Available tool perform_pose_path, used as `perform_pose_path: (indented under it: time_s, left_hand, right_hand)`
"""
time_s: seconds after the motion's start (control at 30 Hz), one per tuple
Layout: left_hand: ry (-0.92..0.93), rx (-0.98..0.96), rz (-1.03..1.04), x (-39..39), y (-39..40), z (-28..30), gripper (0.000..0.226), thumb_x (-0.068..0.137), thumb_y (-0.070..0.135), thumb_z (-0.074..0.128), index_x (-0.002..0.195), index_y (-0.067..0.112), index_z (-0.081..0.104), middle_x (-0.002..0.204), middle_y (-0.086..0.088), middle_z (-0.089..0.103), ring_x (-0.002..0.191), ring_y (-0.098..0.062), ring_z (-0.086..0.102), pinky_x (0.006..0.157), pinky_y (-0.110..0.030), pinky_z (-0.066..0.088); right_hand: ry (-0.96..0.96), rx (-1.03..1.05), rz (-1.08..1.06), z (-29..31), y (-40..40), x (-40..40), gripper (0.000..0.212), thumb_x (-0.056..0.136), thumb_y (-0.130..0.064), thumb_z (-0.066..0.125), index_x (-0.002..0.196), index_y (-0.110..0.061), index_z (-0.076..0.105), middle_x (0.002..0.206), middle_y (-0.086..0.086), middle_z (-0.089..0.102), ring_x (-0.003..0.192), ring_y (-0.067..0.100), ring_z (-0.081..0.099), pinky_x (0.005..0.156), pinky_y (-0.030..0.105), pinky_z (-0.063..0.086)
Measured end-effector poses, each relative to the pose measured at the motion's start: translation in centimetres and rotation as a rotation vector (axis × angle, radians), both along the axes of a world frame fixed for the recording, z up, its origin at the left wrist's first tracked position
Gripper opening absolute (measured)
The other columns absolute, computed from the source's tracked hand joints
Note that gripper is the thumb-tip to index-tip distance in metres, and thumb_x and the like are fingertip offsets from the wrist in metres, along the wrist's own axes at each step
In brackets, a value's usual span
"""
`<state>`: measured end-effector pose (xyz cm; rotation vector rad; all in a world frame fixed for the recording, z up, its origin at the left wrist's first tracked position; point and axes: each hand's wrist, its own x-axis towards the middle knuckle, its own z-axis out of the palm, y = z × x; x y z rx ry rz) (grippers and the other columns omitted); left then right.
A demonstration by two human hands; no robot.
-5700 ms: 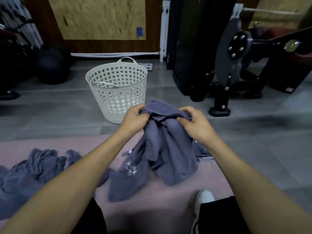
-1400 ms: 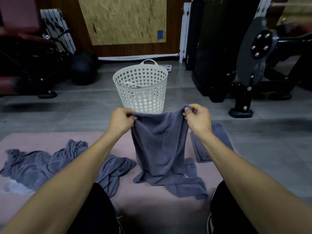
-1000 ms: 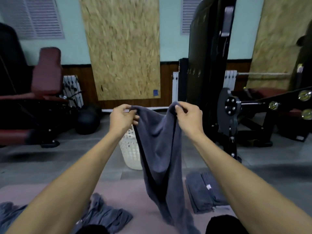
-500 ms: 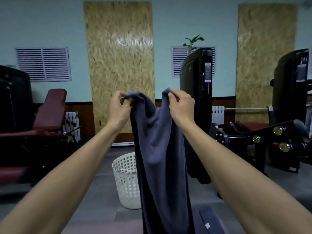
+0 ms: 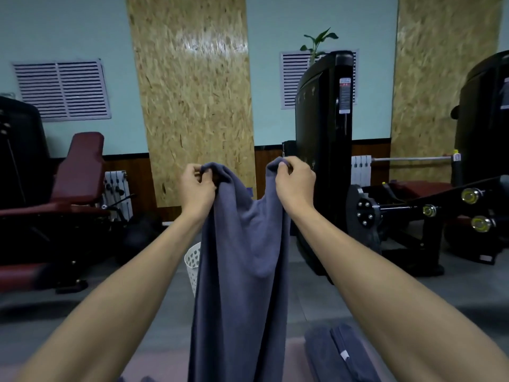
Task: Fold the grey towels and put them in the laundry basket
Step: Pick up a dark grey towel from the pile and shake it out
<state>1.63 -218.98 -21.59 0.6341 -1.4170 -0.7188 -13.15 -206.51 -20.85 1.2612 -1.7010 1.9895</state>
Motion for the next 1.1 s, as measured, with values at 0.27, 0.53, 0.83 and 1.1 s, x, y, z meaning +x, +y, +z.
perform_pose_path:
  time_s: [0.27,0.53,0.83,1.1]
  left_hand:
    - [-0.053,0.287,-0.160,-4.1,-10.4,0.5,0.029,0.096,-0.001,0.052,0.074,0.017,0.045,0.077,-0.005,0.058,0.078,-0.018,0.063,0.061,-0.023,0.052]
    - [0.131,0.208,-0.225,-4.1,-13.8,4.4,0.021,0.098,0.004,0.050,0.082,0.017,0.049,0.092,-0.006,0.061,0.093,-0.016,0.063,0.077,-0.026,0.056]
    - [0.076,0.222,-0.193,-0.1,-7.0,-0.5,0.019,0.097,0.004,0.052,0.083,0.017,0.055,0.092,-0.010,0.063,0.094,-0.026,0.064,0.085,-0.037,0.054]
    - [-0.123,0.242,-0.170,5.3,1.9,-7.1,0.011,0.092,0.000,0.057,0.096,0.005,0.066,0.083,-0.010,0.063,0.078,-0.017,0.058,0.069,-0.025,0.050]
  right_hand:
    - [-0.214,0.157,0.134,-0.8,-9.6,-6.4,0.023,0.098,-0.017,0.048,0.095,-0.022,0.070,0.103,-0.004,0.068,0.101,0.014,0.061,0.095,0.032,0.050]
    - [-0.139,-0.003,0.097,3.0,-12.9,-8.9,0.021,0.095,-0.020,0.051,0.101,-0.018,0.070,0.099,-0.002,0.071,0.096,0.015,0.065,0.093,0.036,0.052]
    - [-0.136,0.086,0.091,-1.0,-5.6,-5.5,0.023,0.097,-0.021,0.050,0.108,-0.018,0.069,0.105,-0.003,0.069,0.101,0.012,0.063,0.093,0.028,0.051]
    - [-0.107,0.196,0.072,-8.6,4.3,-1.4,0.017,0.099,-0.020,0.049,0.101,-0.021,0.066,0.095,-0.005,0.066,0.091,0.007,0.061,0.079,0.019,0.049]
